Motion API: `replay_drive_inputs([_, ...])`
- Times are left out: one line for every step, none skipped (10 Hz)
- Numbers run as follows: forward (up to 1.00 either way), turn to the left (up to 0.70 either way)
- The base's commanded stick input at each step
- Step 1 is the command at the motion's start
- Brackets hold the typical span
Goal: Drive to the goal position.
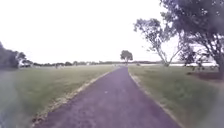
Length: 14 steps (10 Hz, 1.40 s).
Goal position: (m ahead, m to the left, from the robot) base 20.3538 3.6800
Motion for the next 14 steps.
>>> replay_drive_inputs([0.7,0.0])
replay_drive_inputs([0.7,0.0])
replay_drive_inputs([0.7,0.0])
replay_drive_inputs([0.7,0.0])
replay_drive_inputs([0.7,0.0])
replay_drive_inputs([0.7,0.0])
replay_drive_inputs([0.7,0.0])
replay_drive_inputs([0.7,0.0])
replay_drive_inputs([0.7,0.0])
replay_drive_inputs([0.7,0.0])
replay_drive_inputs([0.7,0.0])
replay_drive_inputs([0.7,0.0])
replay_drive_inputs([0.7,0.0])
replay_drive_inputs([0.7,0.0])
